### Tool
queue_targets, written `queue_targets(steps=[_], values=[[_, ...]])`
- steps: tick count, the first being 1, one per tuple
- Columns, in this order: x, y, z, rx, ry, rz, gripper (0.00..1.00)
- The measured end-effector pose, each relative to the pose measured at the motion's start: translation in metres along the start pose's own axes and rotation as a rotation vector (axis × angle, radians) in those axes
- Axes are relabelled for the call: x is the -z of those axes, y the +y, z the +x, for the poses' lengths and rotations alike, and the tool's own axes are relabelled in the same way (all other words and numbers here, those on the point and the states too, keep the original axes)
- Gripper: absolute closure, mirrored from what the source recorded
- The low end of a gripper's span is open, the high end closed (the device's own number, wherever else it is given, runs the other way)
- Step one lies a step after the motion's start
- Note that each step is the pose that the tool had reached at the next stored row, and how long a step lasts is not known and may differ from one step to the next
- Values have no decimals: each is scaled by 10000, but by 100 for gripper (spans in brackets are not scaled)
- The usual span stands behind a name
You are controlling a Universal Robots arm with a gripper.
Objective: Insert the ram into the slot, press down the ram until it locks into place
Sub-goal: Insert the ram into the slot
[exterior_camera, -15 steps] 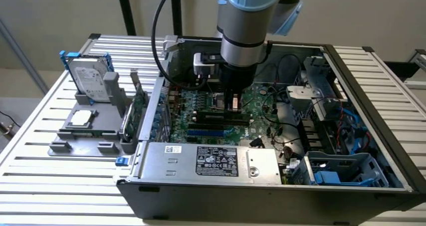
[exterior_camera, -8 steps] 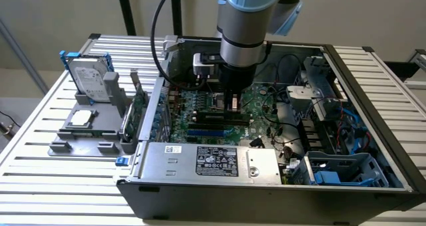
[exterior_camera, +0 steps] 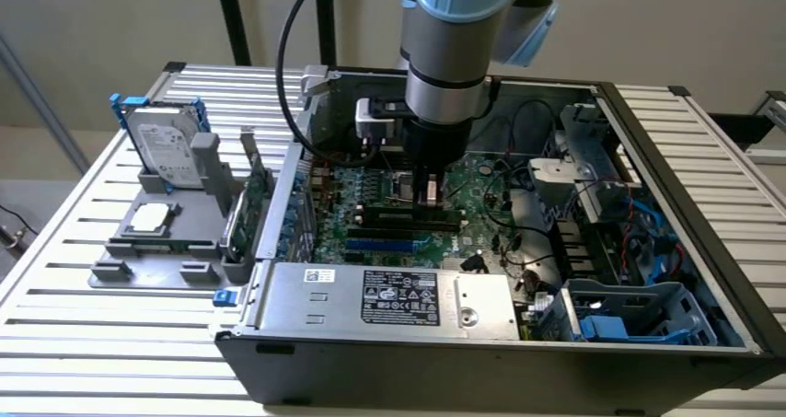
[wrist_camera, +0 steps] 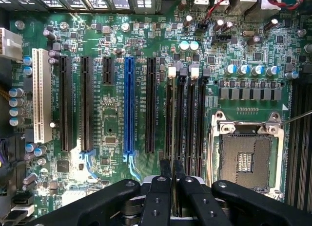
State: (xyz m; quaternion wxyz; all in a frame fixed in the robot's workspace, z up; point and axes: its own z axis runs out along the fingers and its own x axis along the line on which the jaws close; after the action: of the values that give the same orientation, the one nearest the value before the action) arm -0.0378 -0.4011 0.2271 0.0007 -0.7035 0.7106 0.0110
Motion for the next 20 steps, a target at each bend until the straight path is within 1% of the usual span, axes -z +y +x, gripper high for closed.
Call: queue_targets(steps=[9, 11, 12, 15, 20], values=[[-36, 8, -5, -11, -3, 28, 87], [-36, 9, -5, -10, 0, 28, 85], [-35, 10, -5, -11, -1, 28, 78], [16, 20, -6, -13, -2, 28, 78], [170, 66, -8, -11, -4, 28, 78]])
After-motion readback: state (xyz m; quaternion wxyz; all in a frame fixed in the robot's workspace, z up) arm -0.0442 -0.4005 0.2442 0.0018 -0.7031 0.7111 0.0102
